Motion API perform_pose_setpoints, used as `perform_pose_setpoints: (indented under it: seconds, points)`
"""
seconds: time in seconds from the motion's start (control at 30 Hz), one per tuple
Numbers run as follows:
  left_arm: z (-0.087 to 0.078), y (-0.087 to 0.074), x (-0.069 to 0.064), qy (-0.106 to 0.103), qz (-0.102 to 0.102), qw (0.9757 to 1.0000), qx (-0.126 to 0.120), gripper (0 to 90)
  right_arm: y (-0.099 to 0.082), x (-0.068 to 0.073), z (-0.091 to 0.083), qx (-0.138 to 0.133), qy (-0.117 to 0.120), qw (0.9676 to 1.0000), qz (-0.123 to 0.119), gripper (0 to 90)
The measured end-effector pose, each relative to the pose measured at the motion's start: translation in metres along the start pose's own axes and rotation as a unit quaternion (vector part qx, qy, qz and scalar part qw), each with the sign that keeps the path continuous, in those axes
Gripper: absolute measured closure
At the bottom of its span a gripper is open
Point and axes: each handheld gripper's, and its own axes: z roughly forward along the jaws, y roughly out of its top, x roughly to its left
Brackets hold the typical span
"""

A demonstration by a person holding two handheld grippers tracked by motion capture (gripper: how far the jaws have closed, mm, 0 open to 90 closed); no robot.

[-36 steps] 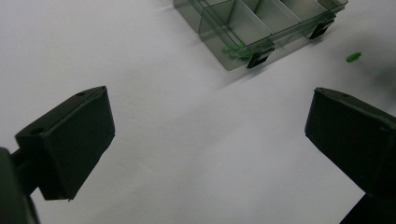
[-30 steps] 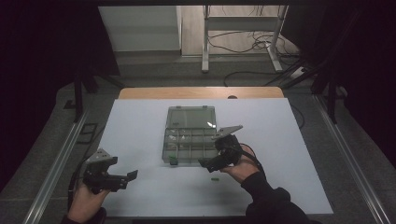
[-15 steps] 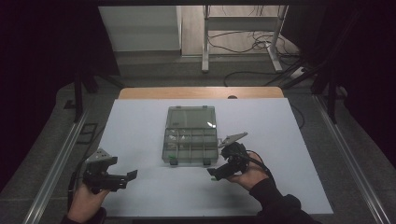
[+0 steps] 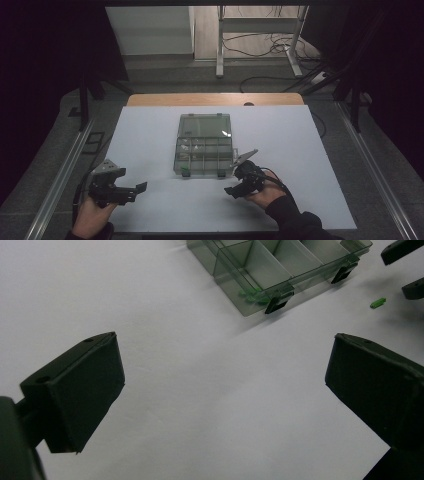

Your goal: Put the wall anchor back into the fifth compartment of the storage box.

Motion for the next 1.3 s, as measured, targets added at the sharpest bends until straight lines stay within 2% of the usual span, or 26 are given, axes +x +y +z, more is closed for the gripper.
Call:
perform_pose_setpoints:
  seconds: [0.23, 0.43, 0.6, 0.83, 0.97, 1.3]
  points:
    - [0.000, 0.000, 0.000, 0.000, 0.000, 1.0000, 0.001, 3.1, -0.002, 0.007, 0.011, 0.029, 0.007, 0.9992, -0.028, 54.8]
    - [0.000, 0.000, 0.000, -0.001, 0.000, 1.0000, 0.000, 3.4, -0.002, 0.010, 0.017, 0.036, 0.012, 0.9980, -0.050, 70.3]
    - [0.000, 0.000, 0.000, -0.001, 0.000, 1.0000, 0.000, 3.5, -0.002, 0.013, 0.020, 0.047, 0.002, 0.9967, -0.066, 83.0]
    - [-0.001, -0.001, 0.000, 0.001, 0.000, 1.0000, 0.000, 3.9, -0.001, 0.012, 0.018, 0.050, 0.007, 0.9972, -0.055, 83.9]
    - [-0.001, -0.001, 0.001, 0.002, -0.004, 1.0000, 0.001, 4.6, 0.001, 0.010, 0.013, 0.031, 0.012, 0.9987, -0.039, 84.1]
    - [0.000, -0.001, 0.001, 0.002, -0.004, 1.0000, 0.002, 4.9, 0.004, 0.006, 0.001, 0.003, 0.017, 0.9994, -0.031, 84.2]
